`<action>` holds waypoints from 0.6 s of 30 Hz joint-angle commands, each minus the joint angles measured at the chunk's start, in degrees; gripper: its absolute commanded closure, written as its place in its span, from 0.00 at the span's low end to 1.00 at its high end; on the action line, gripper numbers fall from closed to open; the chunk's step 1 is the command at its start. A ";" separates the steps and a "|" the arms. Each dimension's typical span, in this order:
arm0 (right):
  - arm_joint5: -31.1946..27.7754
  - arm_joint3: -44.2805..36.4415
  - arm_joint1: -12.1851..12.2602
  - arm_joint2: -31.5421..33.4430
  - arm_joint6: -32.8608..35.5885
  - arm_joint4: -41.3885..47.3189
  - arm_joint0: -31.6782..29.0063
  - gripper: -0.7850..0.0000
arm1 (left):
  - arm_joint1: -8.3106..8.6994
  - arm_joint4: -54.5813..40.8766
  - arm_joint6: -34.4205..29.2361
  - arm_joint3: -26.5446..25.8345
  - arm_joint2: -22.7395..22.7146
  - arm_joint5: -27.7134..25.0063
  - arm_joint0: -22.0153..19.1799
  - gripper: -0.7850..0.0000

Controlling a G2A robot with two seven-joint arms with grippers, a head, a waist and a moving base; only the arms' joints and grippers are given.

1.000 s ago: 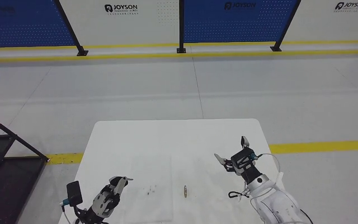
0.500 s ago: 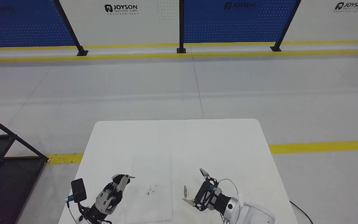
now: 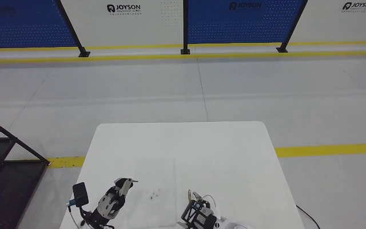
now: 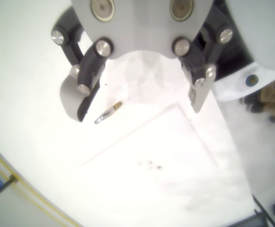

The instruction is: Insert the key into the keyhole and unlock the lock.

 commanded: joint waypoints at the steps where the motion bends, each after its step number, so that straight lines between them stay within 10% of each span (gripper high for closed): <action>1: 2.96 1.12 -0.39 -0.92 0.80 0.66 0.88 0.00 | 0.00 0.00 0.00 0.00 0.00 0.00 0.00 1.00; 10: 13.98 6.19 -2.29 -4.73 4.75 2.01 5.60 0.00 | 0.00 0.00 0.00 0.00 0.00 0.00 0.00 1.00; 18: 17.47 8.63 -3.12 -6.31 5.00 2.41 7.61 0.50 | 0.00 0.00 0.00 0.00 0.00 0.00 0.00 1.00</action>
